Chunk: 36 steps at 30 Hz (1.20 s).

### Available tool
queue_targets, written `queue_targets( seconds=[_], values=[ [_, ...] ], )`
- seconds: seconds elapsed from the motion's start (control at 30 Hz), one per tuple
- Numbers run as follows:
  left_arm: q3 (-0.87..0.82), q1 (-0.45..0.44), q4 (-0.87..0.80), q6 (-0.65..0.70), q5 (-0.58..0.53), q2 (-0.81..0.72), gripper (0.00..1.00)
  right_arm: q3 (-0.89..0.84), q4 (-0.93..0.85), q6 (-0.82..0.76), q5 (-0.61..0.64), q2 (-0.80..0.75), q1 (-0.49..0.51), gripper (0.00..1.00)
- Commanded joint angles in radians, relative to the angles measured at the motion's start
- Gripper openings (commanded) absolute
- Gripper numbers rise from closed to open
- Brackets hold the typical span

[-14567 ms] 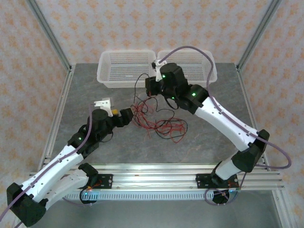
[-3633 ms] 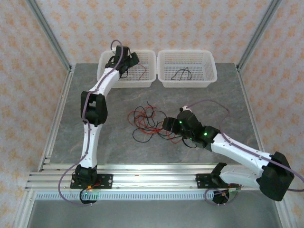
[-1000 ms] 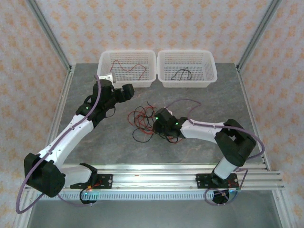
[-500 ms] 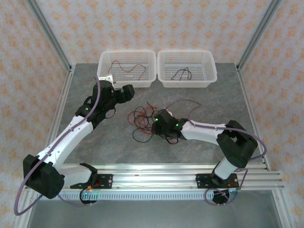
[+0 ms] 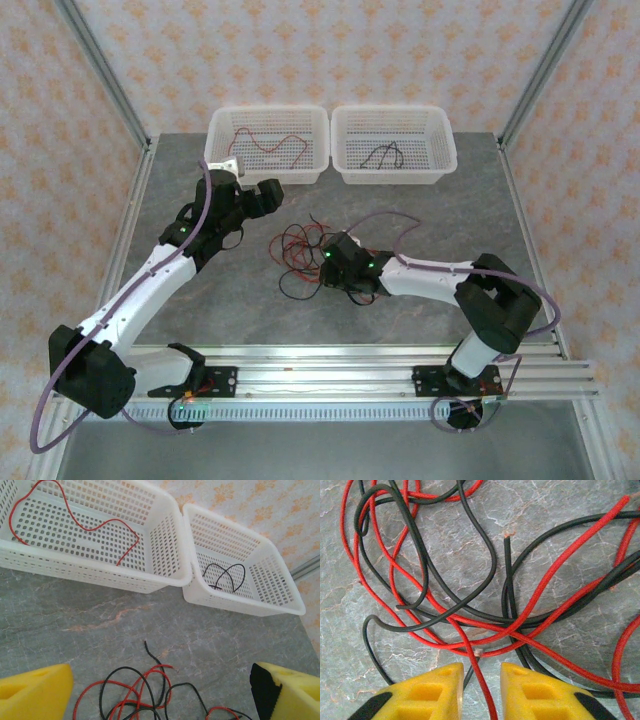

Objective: Untangle the cables

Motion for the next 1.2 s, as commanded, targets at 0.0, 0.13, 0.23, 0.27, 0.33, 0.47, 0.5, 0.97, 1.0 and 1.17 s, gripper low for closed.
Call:
queue_targets(
  seconds=[0.0,0.13,0.23,0.27,0.33,0.47,0.5,0.97,1.0,1.17],
  values=[
    [-0.013,-0.004,-0.006,-0.01,-0.022,-0.023,0.92,-0.002,-0.001,0.001,0.015,0.014,0.007,0.2],
    [-0.013,-0.005,-0.004,-0.011,-0.019,-0.02,0.92,-0.002,0.001,0.004,0.018,0.01,0.006,0.09],
    [-0.016,-0.008,-0.004,-0.014,-0.016,-0.022,0.92,0.005,-0.001,0.002,0.022,0.002,0.007,0.0],
    [-0.021,-0.01,-0.003,-0.016,-0.016,-0.022,0.92,0.009,-0.003,-0.002,0.024,-0.002,0.006,0.0],
    [-0.03,-0.015,-0.004,-0.019,-0.015,-0.025,0.92,0.02,-0.011,-0.008,0.026,-0.011,0.005,0.0],
    [-0.065,-0.045,0.014,-0.022,-0.005,-0.035,0.91,0.058,-0.032,-0.039,0.023,-0.052,0.006,0.0],
    [-0.077,-0.059,0.022,-0.023,-0.005,-0.039,0.91,0.07,-0.039,-0.047,0.023,-0.066,0.007,0.0],
    [-0.337,-0.331,0.3,0.001,-0.146,-0.176,0.77,0.287,-0.151,-0.169,0.086,-0.258,-0.003,0.0],
    [-0.363,-0.348,0.322,0.01,-0.172,-0.196,0.77,0.303,-0.153,-0.176,0.089,-0.271,-0.007,0.0],
    [-0.454,-0.419,0.39,0.036,-0.27,-0.275,0.76,0.391,-0.172,-0.212,0.084,-0.312,-0.033,0.0]
  ],
)
